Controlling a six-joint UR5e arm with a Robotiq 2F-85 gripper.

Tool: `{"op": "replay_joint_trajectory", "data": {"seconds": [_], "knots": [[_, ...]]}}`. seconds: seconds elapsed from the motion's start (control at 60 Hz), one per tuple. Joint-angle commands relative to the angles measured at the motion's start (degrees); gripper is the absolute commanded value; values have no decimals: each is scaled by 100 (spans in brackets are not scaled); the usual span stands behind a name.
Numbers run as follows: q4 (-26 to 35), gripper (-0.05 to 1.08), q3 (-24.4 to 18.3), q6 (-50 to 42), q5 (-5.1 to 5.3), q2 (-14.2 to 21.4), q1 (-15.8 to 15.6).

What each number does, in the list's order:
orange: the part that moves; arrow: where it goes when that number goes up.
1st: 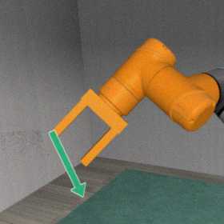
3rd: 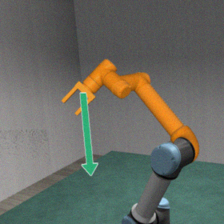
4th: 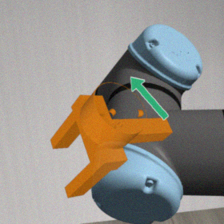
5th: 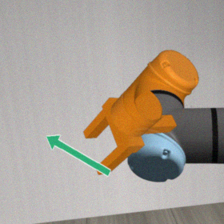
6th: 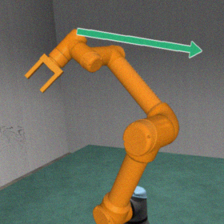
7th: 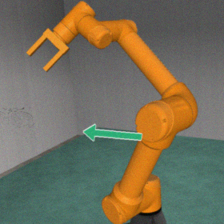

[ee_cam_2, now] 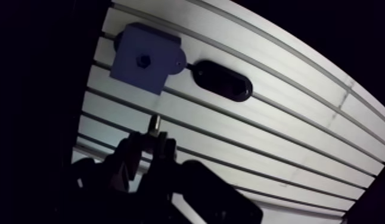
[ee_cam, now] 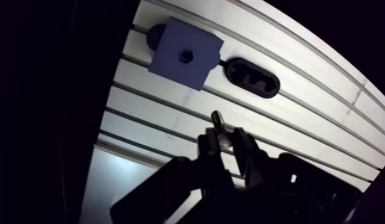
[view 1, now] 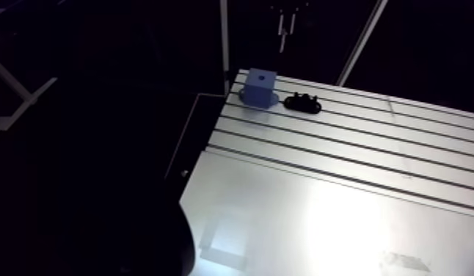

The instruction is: Pick up the M10 bolt and insert it into the hex recess until seated.

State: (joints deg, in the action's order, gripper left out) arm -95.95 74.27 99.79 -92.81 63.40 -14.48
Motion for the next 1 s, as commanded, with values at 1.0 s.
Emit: {"op": "replay_joint_trajectory", "data": {"seconds": [1.0], "knots": [[72,76,-740,335,-339,-938,-390]]}}
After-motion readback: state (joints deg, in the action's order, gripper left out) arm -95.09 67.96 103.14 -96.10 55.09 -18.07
